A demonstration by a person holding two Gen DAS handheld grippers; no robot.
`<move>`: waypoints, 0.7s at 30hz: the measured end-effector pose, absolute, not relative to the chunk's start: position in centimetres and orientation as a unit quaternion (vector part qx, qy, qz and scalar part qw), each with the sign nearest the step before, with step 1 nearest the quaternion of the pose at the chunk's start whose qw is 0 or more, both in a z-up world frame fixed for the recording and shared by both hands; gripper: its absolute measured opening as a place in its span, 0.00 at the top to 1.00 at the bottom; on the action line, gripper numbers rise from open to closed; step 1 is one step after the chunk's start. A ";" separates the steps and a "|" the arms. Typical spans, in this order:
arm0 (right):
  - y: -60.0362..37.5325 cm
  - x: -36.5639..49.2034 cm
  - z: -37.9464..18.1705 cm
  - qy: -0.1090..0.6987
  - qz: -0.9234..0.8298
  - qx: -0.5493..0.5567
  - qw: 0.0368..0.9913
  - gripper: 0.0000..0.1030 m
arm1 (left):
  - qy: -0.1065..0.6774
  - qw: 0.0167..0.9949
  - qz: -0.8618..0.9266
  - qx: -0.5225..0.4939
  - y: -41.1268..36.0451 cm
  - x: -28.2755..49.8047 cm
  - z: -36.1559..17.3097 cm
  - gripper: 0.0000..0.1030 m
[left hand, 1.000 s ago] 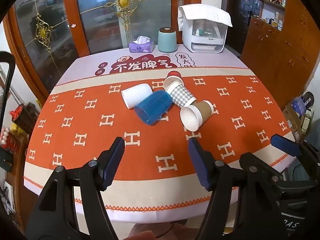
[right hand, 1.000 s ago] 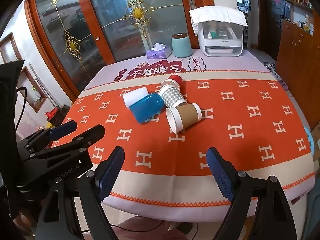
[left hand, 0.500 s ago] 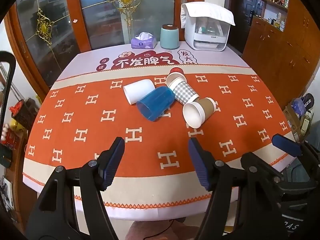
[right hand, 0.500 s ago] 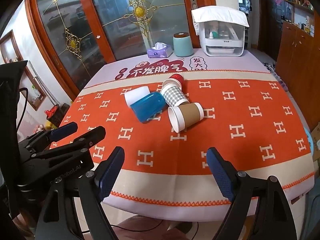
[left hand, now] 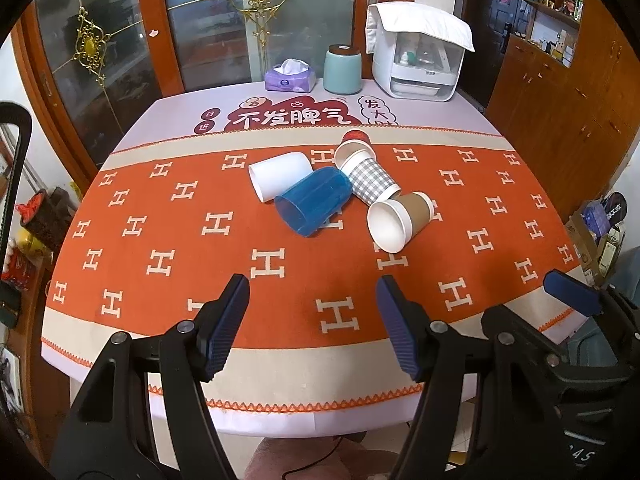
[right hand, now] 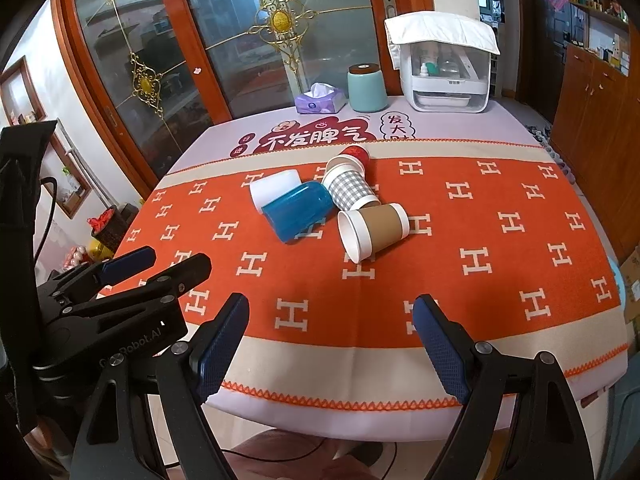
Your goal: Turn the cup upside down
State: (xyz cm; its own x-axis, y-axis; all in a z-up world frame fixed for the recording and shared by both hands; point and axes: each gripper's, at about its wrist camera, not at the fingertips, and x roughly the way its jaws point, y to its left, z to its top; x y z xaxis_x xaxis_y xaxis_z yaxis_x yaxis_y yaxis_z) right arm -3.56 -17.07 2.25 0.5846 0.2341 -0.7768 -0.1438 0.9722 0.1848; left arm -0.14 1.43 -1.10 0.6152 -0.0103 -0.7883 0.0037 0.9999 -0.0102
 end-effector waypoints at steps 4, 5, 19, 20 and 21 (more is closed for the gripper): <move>-17.1 -3.7 2.3 0.444 0.104 0.050 0.888 0.17 | 0.435 0.900 -0.006 -0.004 1.6 -0.1 -1.1 0.38; -17.2 -3.7 2.3 0.445 0.103 0.051 0.888 0.17 | 0.434 0.901 -0.006 -0.005 1.6 -0.1 -1.1 0.38; -17.3 -1.9 1.7 0.456 0.096 0.048 0.883 0.17 | 0.435 0.901 -0.001 -0.001 1.6 0.7 -1.0 0.39; -17.2 -2.0 1.7 0.455 0.096 0.048 0.884 0.17 | 0.435 0.901 -0.001 -0.001 1.6 0.8 -1.0 0.38; -17.2 -1.9 1.7 0.455 0.096 0.048 0.884 0.17 | 0.435 0.900 -0.001 0.000 1.7 0.8 -1.1 0.38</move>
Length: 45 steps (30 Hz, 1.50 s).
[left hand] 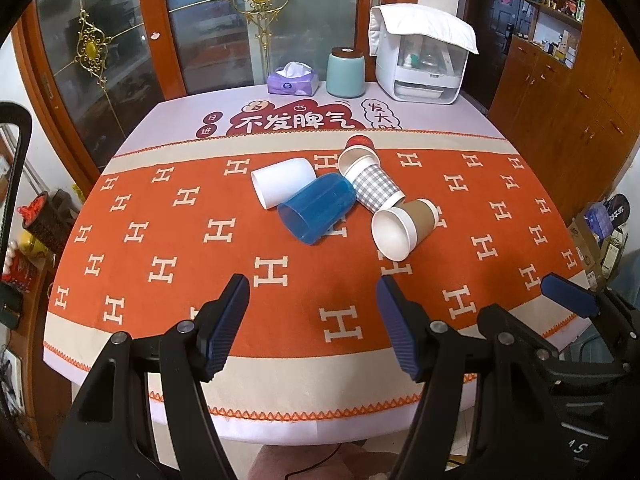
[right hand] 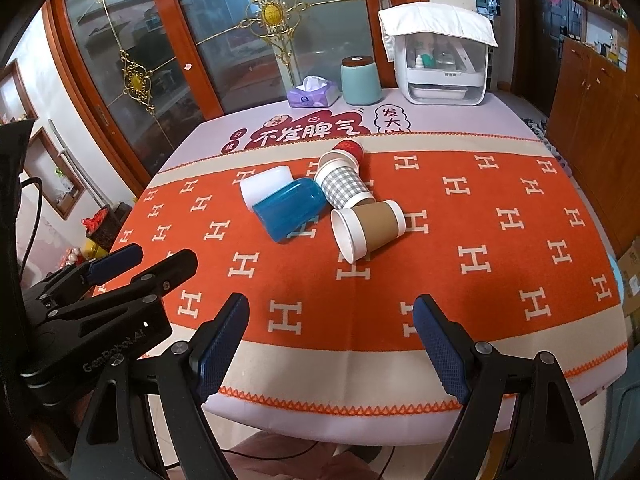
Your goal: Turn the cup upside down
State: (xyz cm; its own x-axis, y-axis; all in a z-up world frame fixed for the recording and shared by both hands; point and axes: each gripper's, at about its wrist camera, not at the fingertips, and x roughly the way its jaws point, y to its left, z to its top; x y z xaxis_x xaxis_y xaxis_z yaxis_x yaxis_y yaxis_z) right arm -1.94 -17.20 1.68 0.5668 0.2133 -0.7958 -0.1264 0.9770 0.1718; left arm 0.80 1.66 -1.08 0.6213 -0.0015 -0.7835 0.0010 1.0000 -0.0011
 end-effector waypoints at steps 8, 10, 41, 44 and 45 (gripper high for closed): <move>-17.2 -1.7 1.5 0.457 0.095 0.048 0.883 0.17 | 0.440 0.898 -0.003 0.001 1.8 1.2 -1.3 0.38; -17.2 -1.7 1.4 0.458 0.095 0.048 0.883 0.17 | 0.441 0.898 -0.003 0.002 1.8 1.3 -1.3 0.38; -16.8 0.4 0.3 0.474 0.087 0.054 0.875 0.17 | 0.454 0.891 -0.009 0.004 2.5 3.3 -2.1 0.38; -16.9 1.4 0.2 0.480 0.083 0.061 0.871 0.17 | 0.458 0.889 -0.015 0.011 2.2 4.2 -2.2 0.38; -17.0 1.6 0.1 0.481 0.081 0.063 0.871 0.17 | 0.458 0.889 -0.017 0.013 2.0 4.5 -2.3 0.38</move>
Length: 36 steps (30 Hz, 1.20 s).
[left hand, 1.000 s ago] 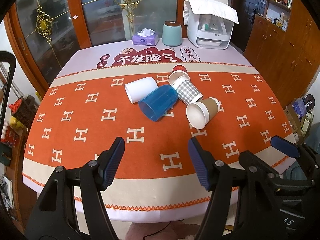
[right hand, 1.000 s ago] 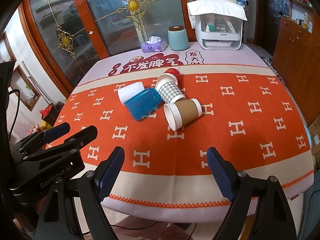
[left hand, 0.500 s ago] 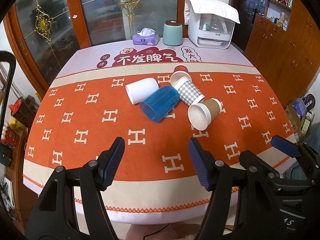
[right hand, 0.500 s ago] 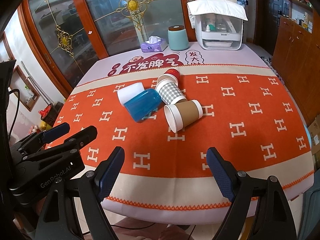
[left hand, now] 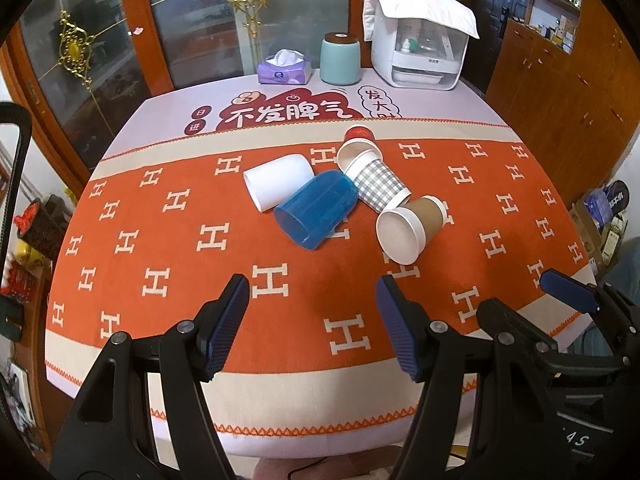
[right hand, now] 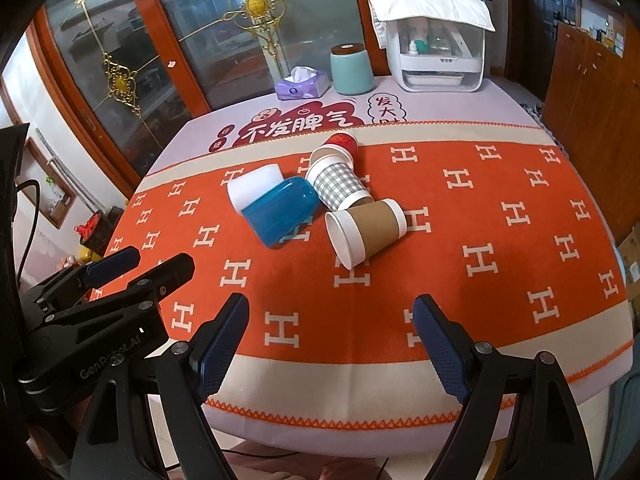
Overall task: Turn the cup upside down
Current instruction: 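Roll the left tool and move it onto the brown paper cup lying sideways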
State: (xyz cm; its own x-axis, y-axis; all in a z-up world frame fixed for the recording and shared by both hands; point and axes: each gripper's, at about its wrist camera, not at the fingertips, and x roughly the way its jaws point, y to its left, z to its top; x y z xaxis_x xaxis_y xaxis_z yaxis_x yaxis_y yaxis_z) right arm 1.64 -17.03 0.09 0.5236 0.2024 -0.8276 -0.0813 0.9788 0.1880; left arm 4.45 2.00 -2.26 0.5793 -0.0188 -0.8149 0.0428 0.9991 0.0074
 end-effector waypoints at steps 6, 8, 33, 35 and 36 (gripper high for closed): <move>-17.7 3.3 -0.6 0.489 0.068 0.080 0.866 0.17 | 0.465 0.884 -0.038 0.038 1.0 6.5 -2.6 0.38; -18.1 4.0 -0.9 0.493 0.061 0.091 0.863 0.17 | 0.470 0.880 -0.048 0.051 0.5 7.4 -2.6 0.38; -31.8 8.4 -14.2 0.526 -0.122 0.372 0.755 0.17 | 0.574 0.695 -0.280 0.331 -16.1 22.2 -11.2 0.38; -32.0 8.2 -15.3 0.530 -0.124 0.378 0.749 0.17 | 0.587 0.679 -0.279 0.343 -16.6 22.4 -12.9 0.39; -32.0 8.2 -15.7 0.531 -0.123 0.379 0.747 0.17 | 0.590 0.673 -0.278 0.349 -16.7 22.4 -13.5 0.39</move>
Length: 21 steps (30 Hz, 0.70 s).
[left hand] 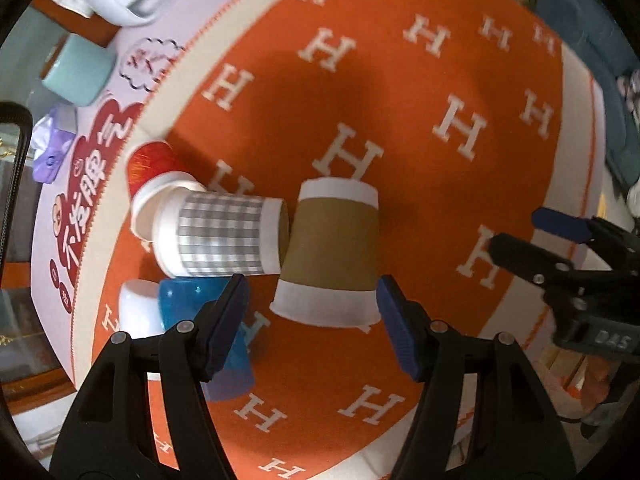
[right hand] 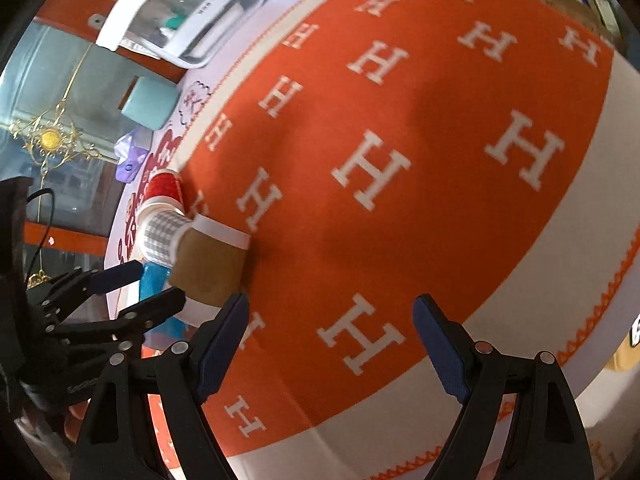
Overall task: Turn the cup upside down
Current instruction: 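Roll the left tool and move it onto the brown paper cup lying sideways, then close the left gripper around the brown cup's body and lift it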
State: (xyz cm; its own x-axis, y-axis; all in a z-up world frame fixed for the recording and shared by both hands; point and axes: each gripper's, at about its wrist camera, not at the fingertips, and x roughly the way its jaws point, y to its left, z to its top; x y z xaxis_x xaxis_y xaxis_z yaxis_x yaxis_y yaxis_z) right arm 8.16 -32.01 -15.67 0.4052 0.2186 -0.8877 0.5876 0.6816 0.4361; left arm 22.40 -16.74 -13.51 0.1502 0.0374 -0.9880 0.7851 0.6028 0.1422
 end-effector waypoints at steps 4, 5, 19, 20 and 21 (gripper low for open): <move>-32.1 7.9 -17.1 0.537 -0.121 0.387 0.740 0.17 | 0.593 0.658 -0.274 0.374 -17.4 22.3 -15.4 0.38; -32.1 7.8 -17.4 0.537 -0.121 0.390 0.738 0.17 | 0.594 0.655 -0.274 0.378 -17.7 22.2 -15.7 0.38; -33.7 5.7 -18.0 0.530 -0.130 0.410 0.731 0.17 | 0.589 0.620 -0.255 0.450 -20.3 20.9 -19.5 0.38; -33.9 5.4 -17.9 0.529 -0.131 0.411 0.731 0.17 | 0.590 0.621 -0.253 0.450 -20.3 21.0 -19.6 0.38; -34.1 5.1 -17.8 0.528 -0.132 0.412 0.731 0.17 | 0.591 0.622 -0.252 0.447 -20.3 21.1 -19.6 0.39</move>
State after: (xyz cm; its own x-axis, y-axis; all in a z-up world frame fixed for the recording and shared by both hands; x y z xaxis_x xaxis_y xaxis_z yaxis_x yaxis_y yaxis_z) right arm 5.07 -34.07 -17.82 0.4073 0.2417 -0.8807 0.6279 0.6262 0.4622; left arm 21.09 -20.31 -19.56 0.1735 0.2149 -0.9611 0.8426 0.4729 0.2578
